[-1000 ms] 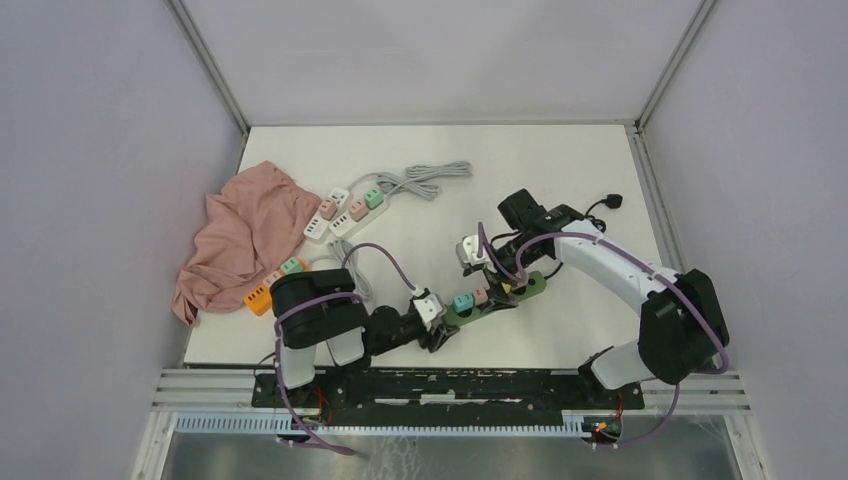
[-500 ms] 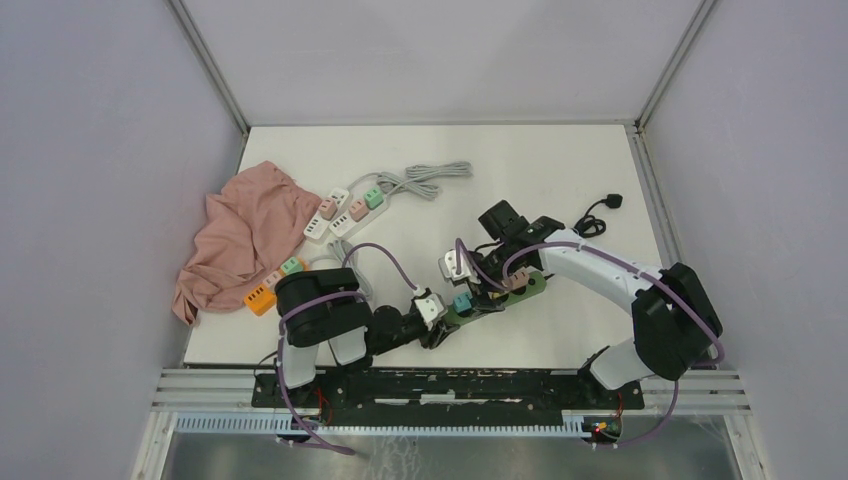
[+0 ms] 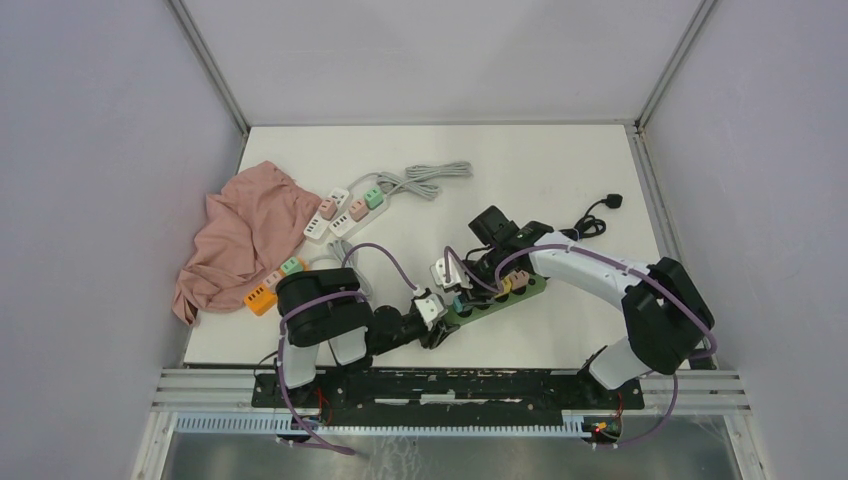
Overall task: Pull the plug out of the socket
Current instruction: Remove the plug from the socket.
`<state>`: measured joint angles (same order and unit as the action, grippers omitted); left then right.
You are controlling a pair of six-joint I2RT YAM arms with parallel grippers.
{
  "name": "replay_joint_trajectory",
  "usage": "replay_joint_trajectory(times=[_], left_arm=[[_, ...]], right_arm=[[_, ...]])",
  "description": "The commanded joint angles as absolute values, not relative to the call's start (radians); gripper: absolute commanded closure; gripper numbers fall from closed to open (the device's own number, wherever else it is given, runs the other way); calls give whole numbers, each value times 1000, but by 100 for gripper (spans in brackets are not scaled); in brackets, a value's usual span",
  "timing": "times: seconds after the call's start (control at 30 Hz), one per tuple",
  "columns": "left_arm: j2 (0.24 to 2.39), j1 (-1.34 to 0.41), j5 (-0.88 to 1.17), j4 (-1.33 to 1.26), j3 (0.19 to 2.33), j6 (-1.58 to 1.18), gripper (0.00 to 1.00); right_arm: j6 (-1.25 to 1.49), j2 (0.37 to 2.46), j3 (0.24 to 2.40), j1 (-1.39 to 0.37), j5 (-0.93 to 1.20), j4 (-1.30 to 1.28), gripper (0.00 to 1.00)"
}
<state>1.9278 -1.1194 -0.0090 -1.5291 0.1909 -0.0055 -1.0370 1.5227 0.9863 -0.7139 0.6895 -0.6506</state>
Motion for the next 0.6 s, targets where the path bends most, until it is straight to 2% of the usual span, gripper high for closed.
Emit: replay_joint_trajectory(times=[0.0,0.2,0.33,0.43,0.57], left_arm=[[1939,-1125,12,-1619,194,19,97],[1937,-1125,15,-1618,193,21,97],[1940,-1125,10,-1618,192,21,97],[1944,-1126,0,-1619,189,20,97],[1951,-1126,1,-1619,193,17,97]], right_arm=[[-1039,1540,992,-728,667,-636,50],[-1046,1559,1003,-745,660,-651,63],[-1048,1560,1031,-748,671,-684,86],[-1078,1550,1037,-749,733,-724,99],[-1088,1542,1022,-767,827,-732,100]])
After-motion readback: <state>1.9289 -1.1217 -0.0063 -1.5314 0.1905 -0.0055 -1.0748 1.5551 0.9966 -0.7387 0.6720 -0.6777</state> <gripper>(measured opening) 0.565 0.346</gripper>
